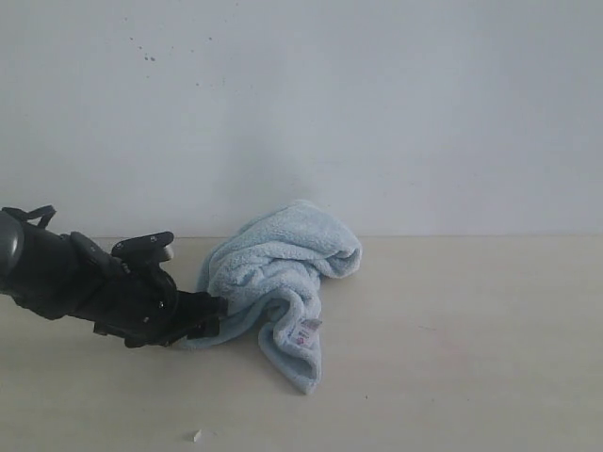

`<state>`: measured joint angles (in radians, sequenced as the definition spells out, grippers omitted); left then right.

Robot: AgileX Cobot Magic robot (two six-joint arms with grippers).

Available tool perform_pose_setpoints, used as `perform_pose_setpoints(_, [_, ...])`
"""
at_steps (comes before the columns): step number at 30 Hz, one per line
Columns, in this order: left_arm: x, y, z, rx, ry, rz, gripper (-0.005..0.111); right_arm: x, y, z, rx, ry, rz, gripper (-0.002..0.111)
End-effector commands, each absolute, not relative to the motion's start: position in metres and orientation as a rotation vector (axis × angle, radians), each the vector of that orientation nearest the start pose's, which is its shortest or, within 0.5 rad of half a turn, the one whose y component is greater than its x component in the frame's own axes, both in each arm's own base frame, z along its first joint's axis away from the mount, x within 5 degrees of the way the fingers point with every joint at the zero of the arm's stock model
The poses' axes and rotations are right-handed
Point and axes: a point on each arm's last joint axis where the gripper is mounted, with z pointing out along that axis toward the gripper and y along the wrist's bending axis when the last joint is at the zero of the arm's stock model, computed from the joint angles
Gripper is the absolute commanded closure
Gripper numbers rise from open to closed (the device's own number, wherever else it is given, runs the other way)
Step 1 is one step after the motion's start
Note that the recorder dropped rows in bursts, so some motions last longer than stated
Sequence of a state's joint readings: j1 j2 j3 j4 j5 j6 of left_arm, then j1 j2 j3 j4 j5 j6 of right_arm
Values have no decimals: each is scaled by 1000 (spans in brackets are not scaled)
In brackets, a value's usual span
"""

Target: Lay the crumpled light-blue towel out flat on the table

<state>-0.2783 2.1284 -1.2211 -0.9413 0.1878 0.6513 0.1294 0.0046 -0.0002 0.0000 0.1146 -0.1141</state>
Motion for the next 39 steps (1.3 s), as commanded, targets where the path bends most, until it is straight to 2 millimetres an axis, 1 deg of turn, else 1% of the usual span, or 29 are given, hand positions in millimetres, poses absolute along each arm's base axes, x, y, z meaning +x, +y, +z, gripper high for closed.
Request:
perform_pose_setpoints(1, [407, -131, 93, 47, 2539, -408, 43, 56, 7, 203, -197, 1581, 12, 108])
perform_pose_setpoints(3, [407, -132, 90, 43, 2545, -408, 43, 56, 7, 203, -197, 1581, 12, 108])
perform_pose_setpoints(5, [406, -133, 86, 43, 2564, -422, 48, 56, 7, 203, -197, 1581, 12, 108])
perform_pose_setpoints(6, [405, -134, 83, 37, 2577, -433, 54, 56, 7, 203, -197, 1581, 12, 108])
perform_pose_setpoints(8, [403, -136, 76, 0, 2612, -465, 69, 56, 7, 203, -197, 1581, 12, 108])
perform_pose_setpoints(10, [401, -137, 67, -47, 2643, -496, 87, 56, 7, 203, -197, 1581, 12, 108])
perform_pose_setpoints(12, [399, -138, 59, -62, 2664, -502, 101, 56, 7, 203, -197, 1581, 12, 108])
perform_pose_setpoints(15, [397, -139, 52, -60, 2688, -510, 103, 56, 7, 203, -197, 1581, 12, 108])
perform_pose_setpoints(18, [397, -139, 53, -37, 2691, -517, 103, 56, 7, 203, -197, 1581, 12, 108])
perform_pose_setpoints(20, [397, -140, 60, 4, 2672, -515, 103, 56, 7, 203, -197, 1581, 12, 108])
perform_pose_setpoints(22, [398, -141, 73, 29, 2649, -535, 103, 56, 7, 203, -197, 1581, 12, 108])
perform_pose_setpoints(25, [398, -143, 100, 110, 2602, -547, 103, 56, 7, 203, -197, 1581, 12, 108])
perform_pose_setpoints(28, [394, -144, 129, 232, 2562, -550, 103, 56, 7, 203, -197, 1581, 12, 108])
perform_pose_setpoints(31, [387, -141, 155, 381, 2542, -491, 103, 56, 7, 203, -197, 1581, 12, 108])
perform_pose_setpoints(34, [381, -126, 176, 419, 2568, -371, 103, 56, 7, 203, -197, 1581, 12, 108])
perform_pose_setpoints(37, [373, -100, 194, 430, 2638, -181, 103, 56, 7, 203, -197, 1581, 12, 108])
perform_pose_setpoints(39, [367, -88, 203, 434, 2682, -77, 103, 56, 7, 203, -197, 1581, 12, 108])
